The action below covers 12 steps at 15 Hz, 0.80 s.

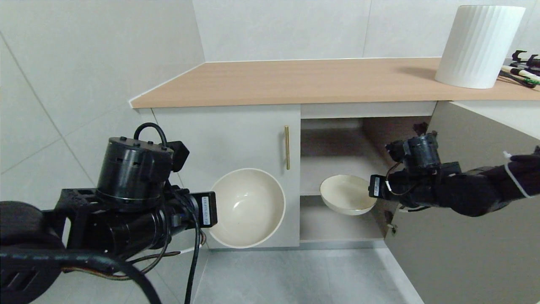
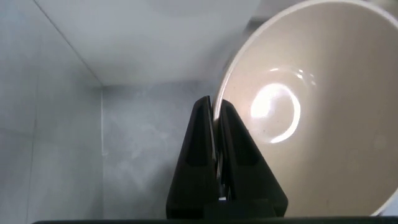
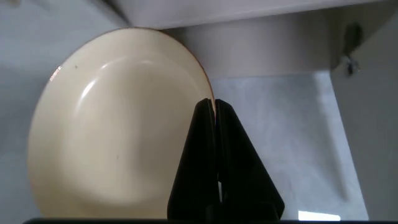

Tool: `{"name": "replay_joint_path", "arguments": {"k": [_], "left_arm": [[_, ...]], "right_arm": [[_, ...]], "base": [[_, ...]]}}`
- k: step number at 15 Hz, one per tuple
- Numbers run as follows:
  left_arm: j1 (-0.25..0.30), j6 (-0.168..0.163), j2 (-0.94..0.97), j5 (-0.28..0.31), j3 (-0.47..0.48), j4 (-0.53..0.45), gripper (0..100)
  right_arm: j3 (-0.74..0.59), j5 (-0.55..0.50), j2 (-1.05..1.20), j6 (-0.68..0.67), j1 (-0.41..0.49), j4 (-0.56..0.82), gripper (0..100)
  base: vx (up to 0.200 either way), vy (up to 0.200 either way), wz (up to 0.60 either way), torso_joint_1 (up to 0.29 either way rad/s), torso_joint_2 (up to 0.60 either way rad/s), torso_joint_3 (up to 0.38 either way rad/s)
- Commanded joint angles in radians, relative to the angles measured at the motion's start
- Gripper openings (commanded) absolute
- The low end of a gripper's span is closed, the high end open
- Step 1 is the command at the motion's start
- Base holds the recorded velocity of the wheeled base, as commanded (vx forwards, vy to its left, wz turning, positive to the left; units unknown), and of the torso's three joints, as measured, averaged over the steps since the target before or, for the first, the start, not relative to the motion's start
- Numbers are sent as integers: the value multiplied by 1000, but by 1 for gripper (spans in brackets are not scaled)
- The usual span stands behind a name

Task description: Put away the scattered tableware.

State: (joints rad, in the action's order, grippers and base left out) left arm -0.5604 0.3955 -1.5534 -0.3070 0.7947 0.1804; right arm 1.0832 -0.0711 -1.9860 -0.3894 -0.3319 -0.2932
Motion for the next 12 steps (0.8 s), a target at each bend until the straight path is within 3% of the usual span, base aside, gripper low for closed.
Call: {"name": "replay_joint_path", "arguments": {"k": [1, 12], "left_arm": [[4, -3, -20, 0, 11, 2, 0], [8, -1, -39, 2, 9, 2, 0]], "right_arm": [[123, -21, -136, 0, 42, 0, 0], [408, -90, -393, 0, 122, 6, 0]], "base": [[0, 0, 0, 0, 0, 0], [0, 0, 0, 0, 0, 0]]}}
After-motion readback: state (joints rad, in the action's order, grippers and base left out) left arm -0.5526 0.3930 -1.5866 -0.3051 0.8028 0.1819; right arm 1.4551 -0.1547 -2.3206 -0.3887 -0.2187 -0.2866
